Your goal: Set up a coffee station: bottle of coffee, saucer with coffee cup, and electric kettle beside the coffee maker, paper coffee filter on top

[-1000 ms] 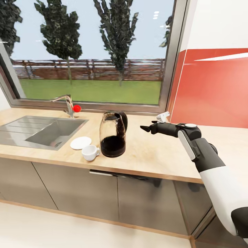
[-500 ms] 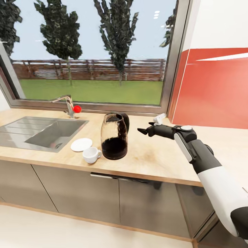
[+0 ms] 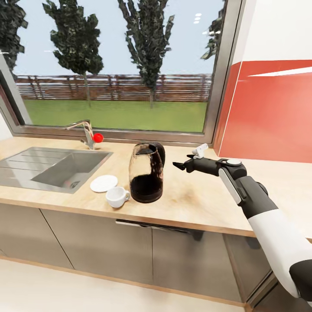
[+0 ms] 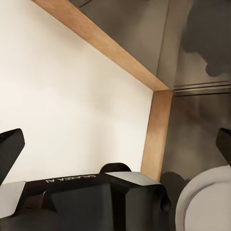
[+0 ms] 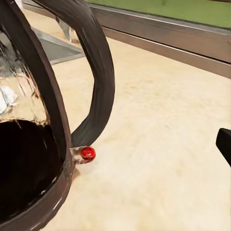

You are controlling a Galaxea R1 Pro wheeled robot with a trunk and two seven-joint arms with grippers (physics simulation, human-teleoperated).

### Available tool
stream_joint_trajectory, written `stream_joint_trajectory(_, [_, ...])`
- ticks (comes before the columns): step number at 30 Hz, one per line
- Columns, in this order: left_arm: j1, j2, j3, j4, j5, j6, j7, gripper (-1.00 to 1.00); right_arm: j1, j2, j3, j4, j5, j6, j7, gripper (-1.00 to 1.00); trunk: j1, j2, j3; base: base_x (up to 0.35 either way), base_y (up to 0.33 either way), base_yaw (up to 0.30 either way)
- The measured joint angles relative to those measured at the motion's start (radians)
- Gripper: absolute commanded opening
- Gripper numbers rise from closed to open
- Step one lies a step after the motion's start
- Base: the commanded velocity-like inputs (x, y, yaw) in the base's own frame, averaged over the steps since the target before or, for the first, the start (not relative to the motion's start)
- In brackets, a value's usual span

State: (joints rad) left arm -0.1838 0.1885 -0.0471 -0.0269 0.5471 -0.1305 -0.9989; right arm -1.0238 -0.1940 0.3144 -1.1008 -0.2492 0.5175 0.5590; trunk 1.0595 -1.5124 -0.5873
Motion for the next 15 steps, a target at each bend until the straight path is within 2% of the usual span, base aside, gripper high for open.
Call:
stream_joint_trajectory(5, [0.000, 0.000, 0.000, 0.000, 0.000, 0.000, 0.000, 1.00, 0.000, 0.000, 0.000, 0.000, 0.000, 0.000, 0.000, 1.00, 0.000, 0.000, 0.000, 0.129, 0.087, 0.000])
stream_joint_trajectory(15, [0.000, 0.000, 0.000, 0.000, 0.000, 0.000, 0.000, 1.00, 0.000, 0.000, 0.000, 0.005, 0.000, -0.001, 0.000, 1.00, 0.000, 0.000, 0.000, 0.057, 0.055, 0.000])
